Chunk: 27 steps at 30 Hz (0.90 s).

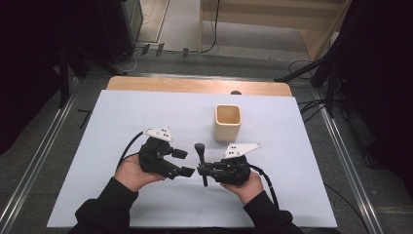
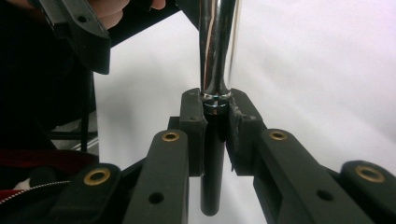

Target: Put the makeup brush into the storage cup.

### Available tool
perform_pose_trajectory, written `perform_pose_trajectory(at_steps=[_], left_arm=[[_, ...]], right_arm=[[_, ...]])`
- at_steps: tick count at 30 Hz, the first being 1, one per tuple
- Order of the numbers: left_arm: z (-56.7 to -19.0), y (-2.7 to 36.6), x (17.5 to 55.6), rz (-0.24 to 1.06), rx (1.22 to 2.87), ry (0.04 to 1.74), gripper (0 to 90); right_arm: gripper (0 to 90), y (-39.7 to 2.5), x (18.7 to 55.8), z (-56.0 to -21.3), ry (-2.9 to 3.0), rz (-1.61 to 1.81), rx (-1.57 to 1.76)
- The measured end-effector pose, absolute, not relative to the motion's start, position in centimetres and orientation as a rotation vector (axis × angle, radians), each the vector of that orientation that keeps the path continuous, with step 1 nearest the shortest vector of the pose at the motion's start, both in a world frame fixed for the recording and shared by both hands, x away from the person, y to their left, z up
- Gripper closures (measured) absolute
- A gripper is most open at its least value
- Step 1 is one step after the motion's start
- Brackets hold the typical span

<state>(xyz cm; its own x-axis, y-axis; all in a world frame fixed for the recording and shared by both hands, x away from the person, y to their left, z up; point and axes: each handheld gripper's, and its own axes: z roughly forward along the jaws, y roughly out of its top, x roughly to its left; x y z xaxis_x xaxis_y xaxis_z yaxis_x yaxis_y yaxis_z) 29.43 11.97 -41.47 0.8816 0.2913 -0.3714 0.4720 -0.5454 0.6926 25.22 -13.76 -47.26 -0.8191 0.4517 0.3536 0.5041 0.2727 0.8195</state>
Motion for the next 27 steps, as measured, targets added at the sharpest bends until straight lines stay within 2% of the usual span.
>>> perform_pose_trajectory(at_steps=[4,18,27], left_arm=[[-41.7,12.2,29.4,-0.194,2.214,0.559,25.5],[-42.7,12.8,29.3,-0.151,2.256,0.565,18.6],[-43.3,13.1,29.1,-0.126,2.301,0.548,17.5]], right_arm=[[79.0,-14.1,25.4,-47.2,-2.474,-1.625,-0.940],[79.0,-14.8,25.4,-47.1,-2.510,-1.634,-0.968],[79.0,-15.4,25.6,-46.8,-2.529,-1.646,-0.985]])
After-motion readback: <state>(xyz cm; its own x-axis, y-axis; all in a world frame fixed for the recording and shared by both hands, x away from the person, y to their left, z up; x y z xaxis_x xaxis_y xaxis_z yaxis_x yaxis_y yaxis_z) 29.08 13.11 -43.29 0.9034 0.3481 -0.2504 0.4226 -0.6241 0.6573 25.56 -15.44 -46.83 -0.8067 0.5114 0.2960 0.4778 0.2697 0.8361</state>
